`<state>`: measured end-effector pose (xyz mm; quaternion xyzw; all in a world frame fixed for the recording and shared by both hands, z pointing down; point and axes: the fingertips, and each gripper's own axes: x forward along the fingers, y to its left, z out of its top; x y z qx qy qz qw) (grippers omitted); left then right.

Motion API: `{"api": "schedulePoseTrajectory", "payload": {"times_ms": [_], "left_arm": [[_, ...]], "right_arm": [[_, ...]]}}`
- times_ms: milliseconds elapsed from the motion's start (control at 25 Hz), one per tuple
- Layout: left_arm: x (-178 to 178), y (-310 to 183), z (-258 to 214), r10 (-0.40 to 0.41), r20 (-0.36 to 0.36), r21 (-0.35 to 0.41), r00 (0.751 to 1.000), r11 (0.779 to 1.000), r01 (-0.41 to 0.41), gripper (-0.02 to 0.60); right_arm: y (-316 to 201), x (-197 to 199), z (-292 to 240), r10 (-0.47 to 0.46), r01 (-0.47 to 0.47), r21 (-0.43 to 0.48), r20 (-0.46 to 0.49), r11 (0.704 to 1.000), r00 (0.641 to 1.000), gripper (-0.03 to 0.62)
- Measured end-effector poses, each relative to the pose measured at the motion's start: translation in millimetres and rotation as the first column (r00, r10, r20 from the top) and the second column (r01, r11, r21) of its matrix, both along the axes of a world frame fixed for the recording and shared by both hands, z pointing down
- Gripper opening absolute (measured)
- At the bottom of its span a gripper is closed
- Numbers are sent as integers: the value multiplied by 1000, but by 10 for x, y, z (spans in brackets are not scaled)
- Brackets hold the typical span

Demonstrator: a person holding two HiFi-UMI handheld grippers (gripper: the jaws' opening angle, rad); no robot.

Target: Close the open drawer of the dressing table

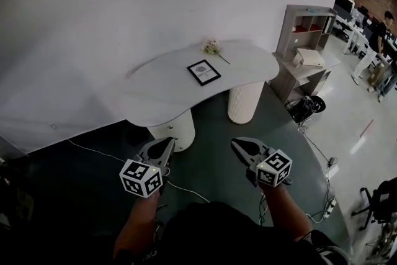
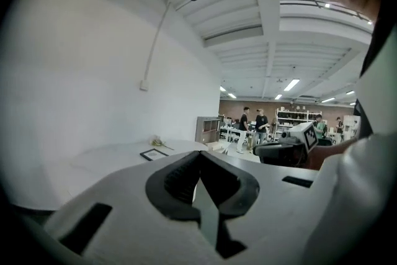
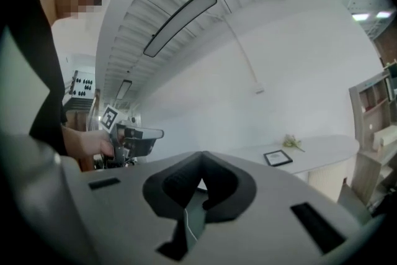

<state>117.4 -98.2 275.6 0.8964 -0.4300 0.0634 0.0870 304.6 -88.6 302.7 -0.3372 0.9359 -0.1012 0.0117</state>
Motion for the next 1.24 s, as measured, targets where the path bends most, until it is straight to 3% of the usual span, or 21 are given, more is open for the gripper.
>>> {"api": "schedulePoseTrajectory", "payload": {"times_ms": [120,360,480,800,1240], "left_arm": [[-78,-10,-228,4,31,82,1000,997,-6,8],[-457,-167,-546,-92,24,172,995,981,87,8],[-587,-117,-469,-84,53,164,995,984,74,8],[-929,-75,-107,-84,-8,73,996,994,84,8],[-1465,-158,-27,-83,4,114,997,990,82,8]], "right_arm": [[-18,-87,-420,29,-32,63,45,998,999,3],[77,-320,-775,43,-50,133,54,990,998,3],[121,-461,-730,32,-38,110,57,993,998,3],[198,-781,-661,27,-28,98,15,995,1000,3],[113,-1335,-607,-20,21,87,-13,996,1000,3]]}}
